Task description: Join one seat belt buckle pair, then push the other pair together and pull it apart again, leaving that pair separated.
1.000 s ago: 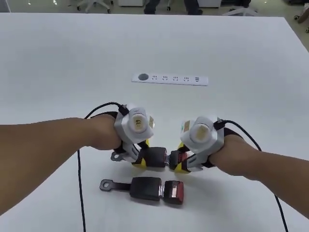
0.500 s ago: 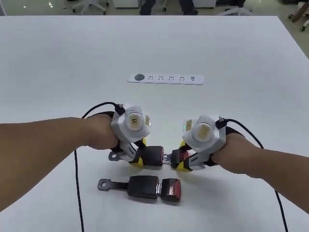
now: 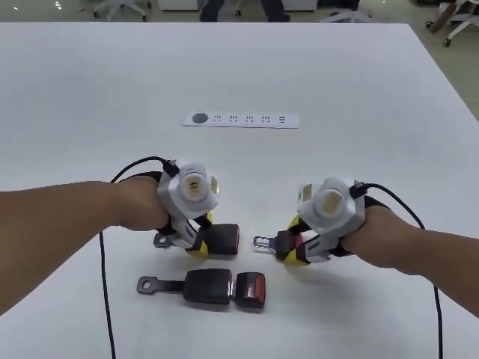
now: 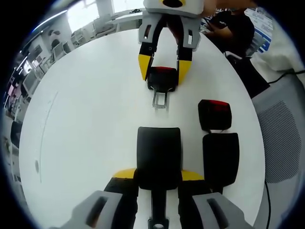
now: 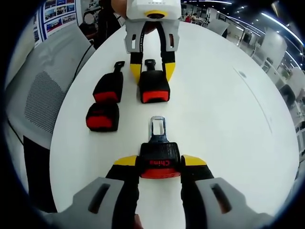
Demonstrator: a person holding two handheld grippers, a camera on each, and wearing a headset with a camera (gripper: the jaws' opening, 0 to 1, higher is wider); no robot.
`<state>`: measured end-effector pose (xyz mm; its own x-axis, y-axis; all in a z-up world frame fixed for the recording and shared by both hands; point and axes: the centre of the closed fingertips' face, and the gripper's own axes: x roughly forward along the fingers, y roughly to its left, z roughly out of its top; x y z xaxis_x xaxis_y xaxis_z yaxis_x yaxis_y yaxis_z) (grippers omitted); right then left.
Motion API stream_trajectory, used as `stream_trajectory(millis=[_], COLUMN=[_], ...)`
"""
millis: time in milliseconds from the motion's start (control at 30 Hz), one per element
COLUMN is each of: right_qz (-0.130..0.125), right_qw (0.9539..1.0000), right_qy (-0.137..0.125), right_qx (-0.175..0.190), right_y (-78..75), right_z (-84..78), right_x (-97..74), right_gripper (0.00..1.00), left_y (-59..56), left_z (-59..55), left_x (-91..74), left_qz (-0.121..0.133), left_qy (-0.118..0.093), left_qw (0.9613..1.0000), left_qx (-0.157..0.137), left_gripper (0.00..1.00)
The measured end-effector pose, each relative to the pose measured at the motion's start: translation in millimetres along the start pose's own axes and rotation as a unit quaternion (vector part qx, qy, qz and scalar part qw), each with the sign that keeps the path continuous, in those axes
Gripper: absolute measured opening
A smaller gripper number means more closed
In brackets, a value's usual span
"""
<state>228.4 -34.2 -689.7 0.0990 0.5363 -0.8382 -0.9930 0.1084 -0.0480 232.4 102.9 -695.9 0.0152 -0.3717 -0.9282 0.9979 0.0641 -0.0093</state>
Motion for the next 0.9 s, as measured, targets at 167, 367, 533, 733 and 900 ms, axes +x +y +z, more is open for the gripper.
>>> stream_trajectory(millis=[167,367,533,733,900], right_qz=[0.0,-0.003,-0.004,-0.007,-0.007], right_qw=[1.0,0.9999,0.9994,0.9986,0.9986], right_qy=[0.009,0.016,0.034,0.05,0.05], right_qx=[0.002,0.006,-0.004,-0.014,-0.014], right_y=[-3.0,-3.5,-7.0,-7.2,-6.9], right_z=[-15.1,-37.0,-50.9,-61.1,-60.4], right_x=[-7.7,-21.3,-29.1,-35.9,-34.2], right_gripper=[0.32,0.32,0.32,0.33,0.33], left_y=[1.6,1.8,2.2,3.8,4.2], left_z=[0.0,0.5,1.3,0.2,0.0], left_x=[0.6,0.7,1.4,2.7,2.5], left_qz=[0.001,0.004,0.001,0.001,0.004], left_qy=[-0.003,-0.014,-0.013,-0.007,-0.006], left_qw=[1.0,0.9998,0.9999,0.9999,0.9999], left_qx=[-0.002,-0.011,-0.003,0.009,0.015], left_gripper=[0.32,0.32,0.32,0.32,0.33])
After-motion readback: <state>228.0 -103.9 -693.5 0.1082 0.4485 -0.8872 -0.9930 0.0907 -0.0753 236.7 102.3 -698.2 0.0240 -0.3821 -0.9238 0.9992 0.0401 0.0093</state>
